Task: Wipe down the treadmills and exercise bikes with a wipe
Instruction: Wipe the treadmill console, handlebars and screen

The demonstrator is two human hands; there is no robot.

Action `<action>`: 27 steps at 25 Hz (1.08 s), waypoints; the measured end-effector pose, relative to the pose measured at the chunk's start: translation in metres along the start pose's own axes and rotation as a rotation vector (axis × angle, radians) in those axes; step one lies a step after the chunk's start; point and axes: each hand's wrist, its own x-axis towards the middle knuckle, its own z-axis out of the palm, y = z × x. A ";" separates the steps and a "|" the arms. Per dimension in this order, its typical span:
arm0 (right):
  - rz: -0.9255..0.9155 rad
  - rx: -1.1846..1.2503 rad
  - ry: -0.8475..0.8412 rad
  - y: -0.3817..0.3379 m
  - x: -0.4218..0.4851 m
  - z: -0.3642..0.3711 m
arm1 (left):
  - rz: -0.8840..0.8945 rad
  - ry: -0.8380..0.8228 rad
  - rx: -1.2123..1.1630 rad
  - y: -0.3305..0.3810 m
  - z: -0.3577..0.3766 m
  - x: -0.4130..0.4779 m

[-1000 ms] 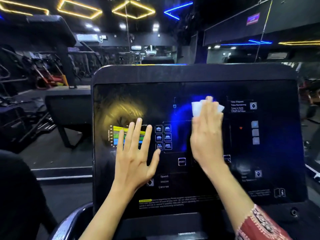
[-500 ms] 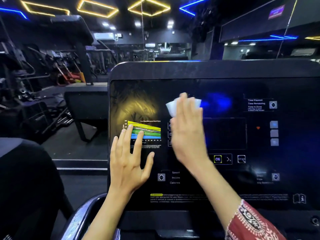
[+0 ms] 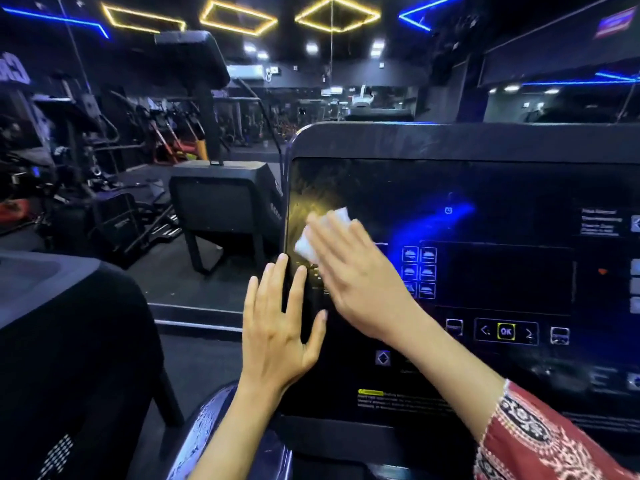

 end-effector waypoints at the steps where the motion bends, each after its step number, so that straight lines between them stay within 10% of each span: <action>1: -0.077 -0.005 -0.017 0.004 -0.011 -0.002 | 0.002 -0.001 -0.002 -0.001 0.000 -0.001; 5: 0.247 0.022 0.035 0.001 -0.055 -0.014 | 0.012 0.003 -0.039 -0.006 0.000 -0.006; 9: -0.116 -0.005 -0.005 -0.006 0.004 0.005 | 0.036 0.005 -0.064 -0.006 0.001 -0.001; 13: 0.180 -0.098 0.136 0.025 0.055 0.001 | 0.038 -0.011 -0.087 -0.004 0.003 0.013; 17: -0.116 -0.093 0.055 0.012 0.070 0.010 | 0.055 -0.017 -0.112 -0.003 0.007 0.033; 22: 0.322 -0.179 0.180 0.064 0.078 -0.018 | 0.085 -0.018 -0.136 0.005 0.013 0.067; 27: 0.174 -0.173 0.120 0.081 0.062 -0.024 | 0.126 -0.018 -0.144 0.026 0.027 0.116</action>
